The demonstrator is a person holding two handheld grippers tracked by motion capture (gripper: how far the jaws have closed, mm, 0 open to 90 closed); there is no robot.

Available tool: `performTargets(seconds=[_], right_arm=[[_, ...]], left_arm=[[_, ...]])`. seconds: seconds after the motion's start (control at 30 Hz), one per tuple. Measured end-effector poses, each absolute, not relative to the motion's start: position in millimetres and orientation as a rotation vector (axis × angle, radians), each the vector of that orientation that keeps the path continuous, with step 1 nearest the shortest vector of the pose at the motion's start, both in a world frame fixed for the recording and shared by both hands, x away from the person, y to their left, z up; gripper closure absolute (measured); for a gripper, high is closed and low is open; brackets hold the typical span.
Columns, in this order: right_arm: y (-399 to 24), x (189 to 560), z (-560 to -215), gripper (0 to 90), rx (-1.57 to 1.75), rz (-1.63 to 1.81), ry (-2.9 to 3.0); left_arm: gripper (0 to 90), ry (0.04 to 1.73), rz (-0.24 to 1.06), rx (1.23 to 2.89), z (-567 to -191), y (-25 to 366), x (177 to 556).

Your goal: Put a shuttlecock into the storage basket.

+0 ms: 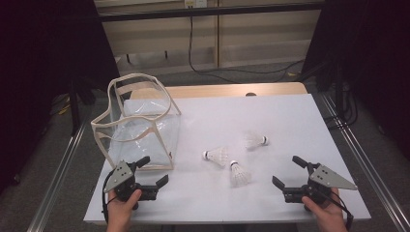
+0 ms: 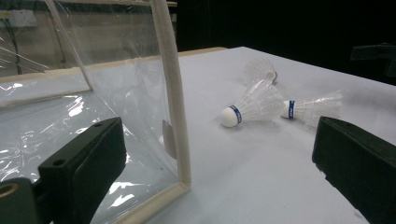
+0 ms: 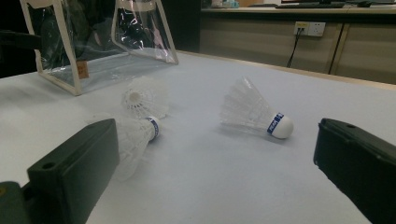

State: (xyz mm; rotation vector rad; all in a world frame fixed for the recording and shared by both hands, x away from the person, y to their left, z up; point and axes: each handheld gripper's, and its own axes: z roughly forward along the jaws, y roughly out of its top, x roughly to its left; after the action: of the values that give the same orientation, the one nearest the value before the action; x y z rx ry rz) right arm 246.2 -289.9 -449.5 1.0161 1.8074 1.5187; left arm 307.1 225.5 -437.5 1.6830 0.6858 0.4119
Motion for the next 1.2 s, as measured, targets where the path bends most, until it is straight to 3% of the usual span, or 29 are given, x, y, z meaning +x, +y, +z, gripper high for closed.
performTargets(seconds=[1.2], right_arm=[[-291.7, 248.7, -449.6, 0.0, 1.017, 1.519, 1.817]], left_arm=[[2.8, 0.636, 0.333, 1.715, -431.7, 205.7, 306.3]])
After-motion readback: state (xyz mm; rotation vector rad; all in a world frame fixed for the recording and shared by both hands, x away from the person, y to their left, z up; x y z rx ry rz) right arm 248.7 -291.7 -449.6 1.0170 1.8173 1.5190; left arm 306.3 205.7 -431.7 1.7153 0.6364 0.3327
